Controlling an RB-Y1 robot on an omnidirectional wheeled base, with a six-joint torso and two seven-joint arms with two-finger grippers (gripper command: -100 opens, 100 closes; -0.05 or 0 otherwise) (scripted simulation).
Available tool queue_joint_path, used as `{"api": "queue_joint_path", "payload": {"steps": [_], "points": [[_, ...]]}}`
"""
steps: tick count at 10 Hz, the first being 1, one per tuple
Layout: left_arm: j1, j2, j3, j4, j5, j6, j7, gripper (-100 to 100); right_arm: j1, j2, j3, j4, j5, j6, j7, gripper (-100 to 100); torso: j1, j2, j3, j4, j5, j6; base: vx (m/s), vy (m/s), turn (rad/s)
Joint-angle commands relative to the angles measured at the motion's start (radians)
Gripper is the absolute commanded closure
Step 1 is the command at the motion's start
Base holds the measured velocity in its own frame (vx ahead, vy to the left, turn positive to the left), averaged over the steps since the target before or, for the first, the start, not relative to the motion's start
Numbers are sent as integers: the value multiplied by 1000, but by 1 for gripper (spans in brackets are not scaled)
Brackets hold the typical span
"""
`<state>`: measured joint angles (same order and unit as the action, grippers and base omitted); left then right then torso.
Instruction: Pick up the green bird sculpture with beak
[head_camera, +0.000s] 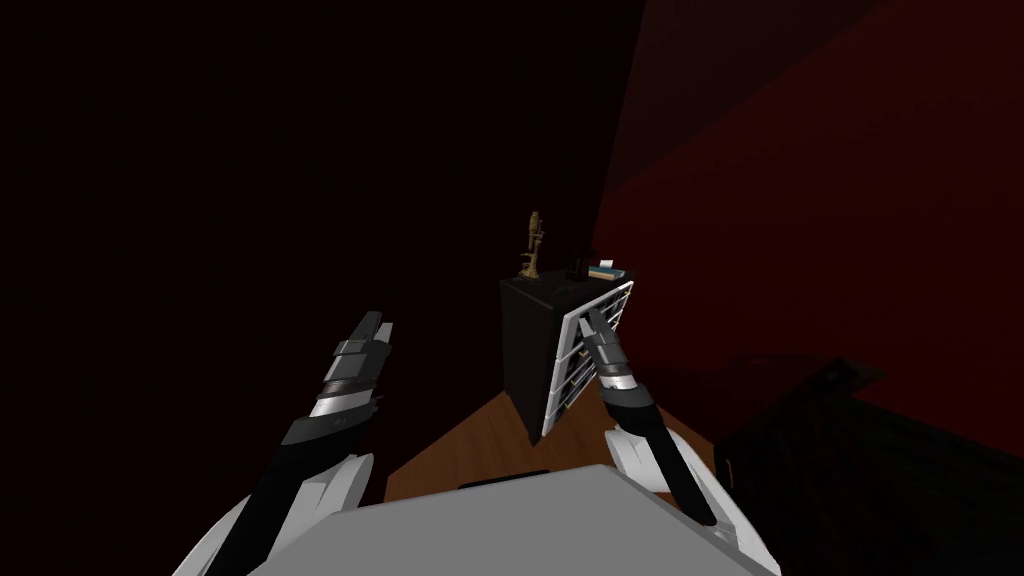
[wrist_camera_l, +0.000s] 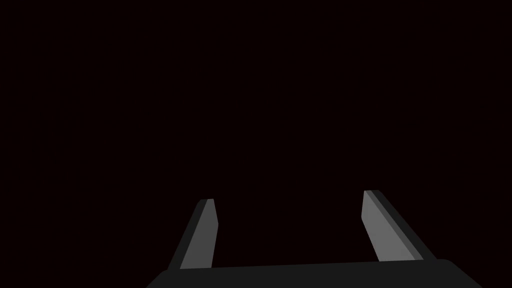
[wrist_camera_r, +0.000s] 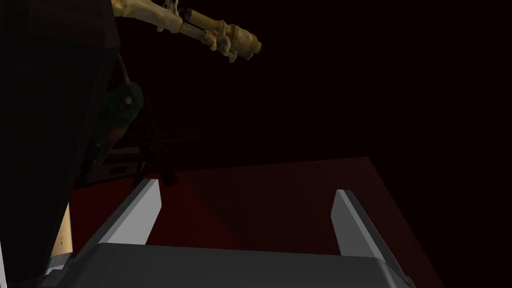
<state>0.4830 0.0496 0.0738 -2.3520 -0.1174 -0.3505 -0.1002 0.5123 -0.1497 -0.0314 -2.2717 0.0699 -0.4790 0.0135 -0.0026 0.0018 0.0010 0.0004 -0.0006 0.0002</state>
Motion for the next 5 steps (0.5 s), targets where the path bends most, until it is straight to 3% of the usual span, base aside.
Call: {"api": "queue_joint_path", "payload": {"steps": [1,5], "points": [[0,0,0,0,0,0,0,0,1,-31,-5,6,7,-5,-3,-100,0,0,0,0,0,0,-22,-30,-22],[0,0,0,0,0,0,0,0,3,-142,-36,30,39,-20,-19,-100,-1,0,0,0,0,0,-22,-45,-32]]}}
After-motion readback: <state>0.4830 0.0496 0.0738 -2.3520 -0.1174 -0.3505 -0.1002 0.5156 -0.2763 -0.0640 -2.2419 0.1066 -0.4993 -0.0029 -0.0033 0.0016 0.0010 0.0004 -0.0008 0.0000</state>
